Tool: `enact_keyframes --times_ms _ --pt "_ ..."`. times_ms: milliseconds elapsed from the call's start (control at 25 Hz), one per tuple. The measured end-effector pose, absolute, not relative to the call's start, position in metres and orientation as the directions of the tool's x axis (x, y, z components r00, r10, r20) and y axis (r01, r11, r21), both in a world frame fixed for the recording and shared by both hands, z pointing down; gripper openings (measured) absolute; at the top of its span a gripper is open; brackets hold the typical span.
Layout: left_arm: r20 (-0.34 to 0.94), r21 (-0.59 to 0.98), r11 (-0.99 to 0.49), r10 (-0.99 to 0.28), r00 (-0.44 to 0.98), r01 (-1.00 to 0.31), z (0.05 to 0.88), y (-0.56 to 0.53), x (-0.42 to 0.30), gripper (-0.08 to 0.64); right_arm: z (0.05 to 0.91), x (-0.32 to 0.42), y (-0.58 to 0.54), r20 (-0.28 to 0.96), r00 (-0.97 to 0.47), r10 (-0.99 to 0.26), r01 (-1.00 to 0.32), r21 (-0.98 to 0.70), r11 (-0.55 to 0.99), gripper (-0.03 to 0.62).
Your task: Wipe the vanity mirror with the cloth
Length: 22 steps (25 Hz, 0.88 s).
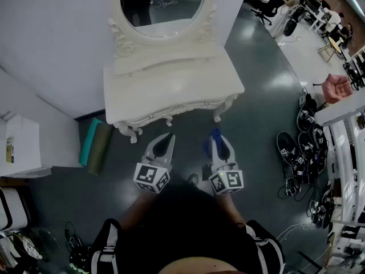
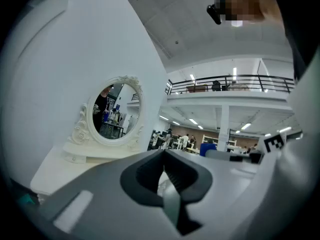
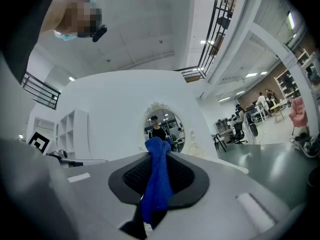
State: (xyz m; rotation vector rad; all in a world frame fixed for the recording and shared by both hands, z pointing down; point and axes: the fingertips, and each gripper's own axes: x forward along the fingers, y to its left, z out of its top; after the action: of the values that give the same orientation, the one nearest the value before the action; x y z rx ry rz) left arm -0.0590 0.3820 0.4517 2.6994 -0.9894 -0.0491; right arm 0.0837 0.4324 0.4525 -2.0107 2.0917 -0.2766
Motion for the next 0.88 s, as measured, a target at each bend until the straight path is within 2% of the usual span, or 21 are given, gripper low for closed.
enact_keyframes --times_ms 880 --pt "0.043 0.281 -0.749 -0.615 0.788 -0.6 0.457 0.345 -0.128 0.011 0.456 0.024 0.404 -0.048 0.016 -0.999 -0.961 -0.276 -0.002 0.06"
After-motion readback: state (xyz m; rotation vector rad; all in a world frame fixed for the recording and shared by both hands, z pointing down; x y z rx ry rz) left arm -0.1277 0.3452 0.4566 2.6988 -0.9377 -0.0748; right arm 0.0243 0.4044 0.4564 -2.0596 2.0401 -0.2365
